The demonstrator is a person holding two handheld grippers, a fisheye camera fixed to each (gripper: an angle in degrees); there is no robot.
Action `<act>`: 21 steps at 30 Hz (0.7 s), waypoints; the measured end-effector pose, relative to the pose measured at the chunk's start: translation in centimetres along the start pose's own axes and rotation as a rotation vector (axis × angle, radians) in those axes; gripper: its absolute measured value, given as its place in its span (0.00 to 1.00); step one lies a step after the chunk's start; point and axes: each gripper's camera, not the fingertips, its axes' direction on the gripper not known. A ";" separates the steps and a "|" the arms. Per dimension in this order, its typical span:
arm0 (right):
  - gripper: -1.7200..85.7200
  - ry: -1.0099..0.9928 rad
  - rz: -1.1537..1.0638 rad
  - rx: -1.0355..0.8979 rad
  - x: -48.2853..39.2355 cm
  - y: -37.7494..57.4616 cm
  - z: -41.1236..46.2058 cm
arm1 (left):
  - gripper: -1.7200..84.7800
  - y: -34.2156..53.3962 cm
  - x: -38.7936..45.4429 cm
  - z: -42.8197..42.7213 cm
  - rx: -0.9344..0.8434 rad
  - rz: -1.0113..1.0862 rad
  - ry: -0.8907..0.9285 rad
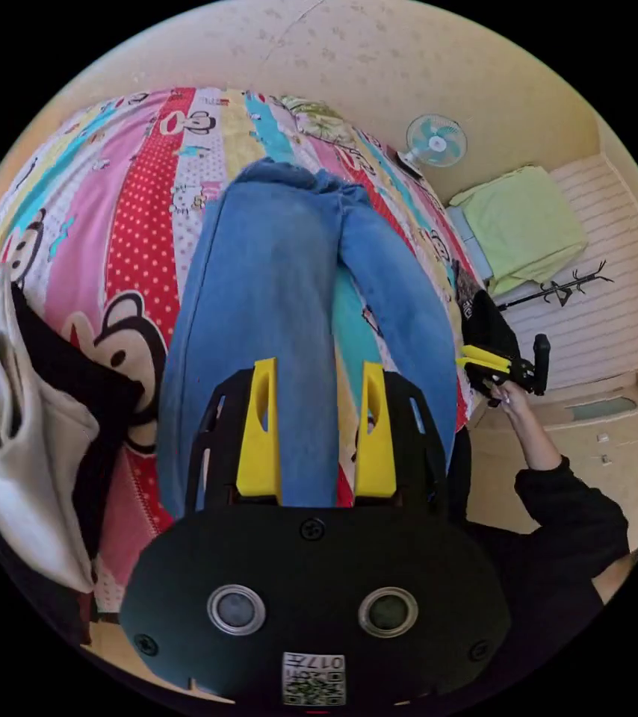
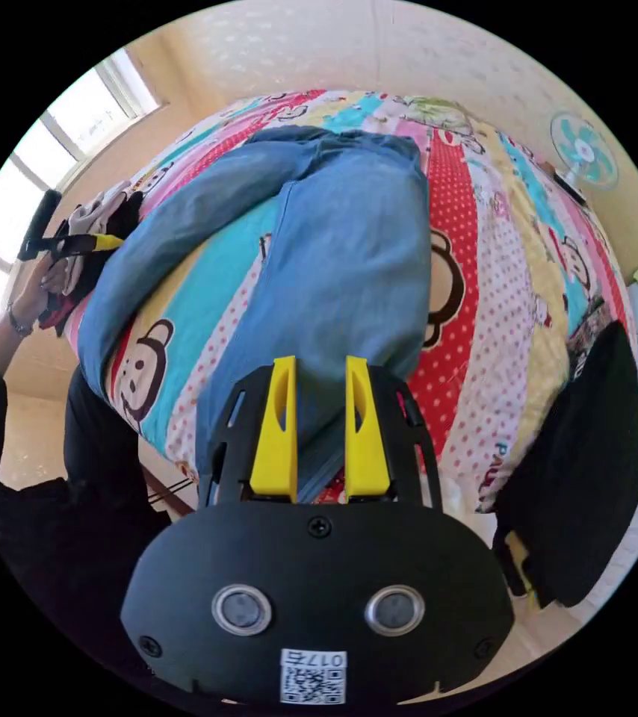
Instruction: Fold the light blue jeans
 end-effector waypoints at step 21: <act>0.14 -0.485 0.140 0.058 -6.0 13.5 1.1 | 0.11 23.0 -7.3 -0.2 0.249 -0.436 -0.212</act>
